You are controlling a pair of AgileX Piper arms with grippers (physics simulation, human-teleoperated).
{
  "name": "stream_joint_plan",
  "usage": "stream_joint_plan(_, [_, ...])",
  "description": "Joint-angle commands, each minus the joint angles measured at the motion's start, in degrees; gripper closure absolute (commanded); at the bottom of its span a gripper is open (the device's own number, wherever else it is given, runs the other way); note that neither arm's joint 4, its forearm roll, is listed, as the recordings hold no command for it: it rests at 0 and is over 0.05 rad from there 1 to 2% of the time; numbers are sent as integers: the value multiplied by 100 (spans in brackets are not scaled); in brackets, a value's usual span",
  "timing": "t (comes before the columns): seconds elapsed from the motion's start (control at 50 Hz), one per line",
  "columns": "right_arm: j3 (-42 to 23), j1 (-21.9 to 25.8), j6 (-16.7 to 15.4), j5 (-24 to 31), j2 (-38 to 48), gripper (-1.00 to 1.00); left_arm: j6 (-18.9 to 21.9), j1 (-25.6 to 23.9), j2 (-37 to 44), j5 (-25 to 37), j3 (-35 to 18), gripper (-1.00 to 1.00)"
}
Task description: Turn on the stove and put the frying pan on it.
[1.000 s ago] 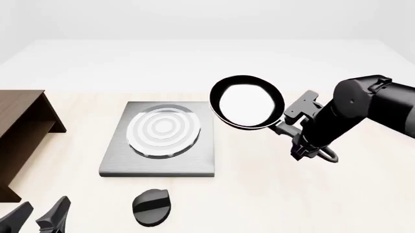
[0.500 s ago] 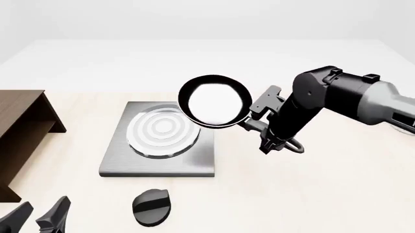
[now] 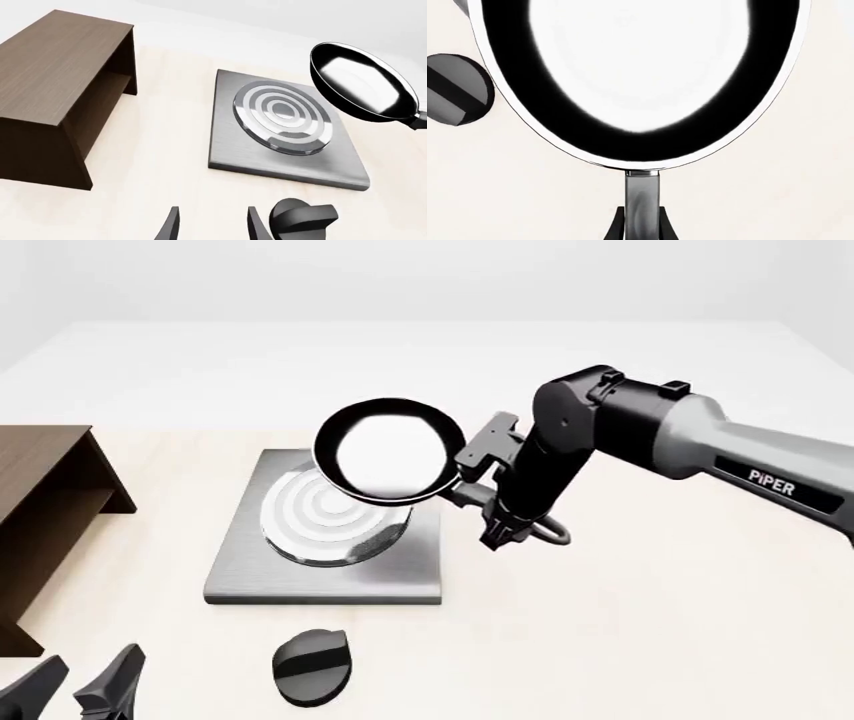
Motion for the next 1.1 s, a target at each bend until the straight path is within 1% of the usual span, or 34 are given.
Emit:
stream_joint_plan(0.02, [-514, 288, 160, 88, 285, 100, -6, 3, 0, 3, 0, -100])
stream_joint_plan(0.36, [-861, 591, 212, 111, 713, 100, -21, 7, 0, 11, 0, -100])
stream_joint_plan(0.38, [-912, 632, 259, 132, 731, 100, -25, 7, 0, 15, 0, -100])
stream_joint_plan(0.42, [-878, 628, 228, 100, 775, 100, -32, 9, 0, 14, 0, -100])
stream_joint_plan(0.52, [-833, 722, 283, 2, 917, 100, -46, 12, 0, 10, 0, -100])
stream_joint_plan(0.76, [-842, 723, 262, -77, 1039, 100, -53, 19, 0, 7, 0, -100])
stream_joint_plan(0.94, [-814, 622, 167, -246, 1180, 100, -61, 23, 0, 3, 0, -100])
stream_joint_plan(1.1, [-861, 593, 173, -293, 1298, 100, -67, 31, 0, 5, 0, -100])
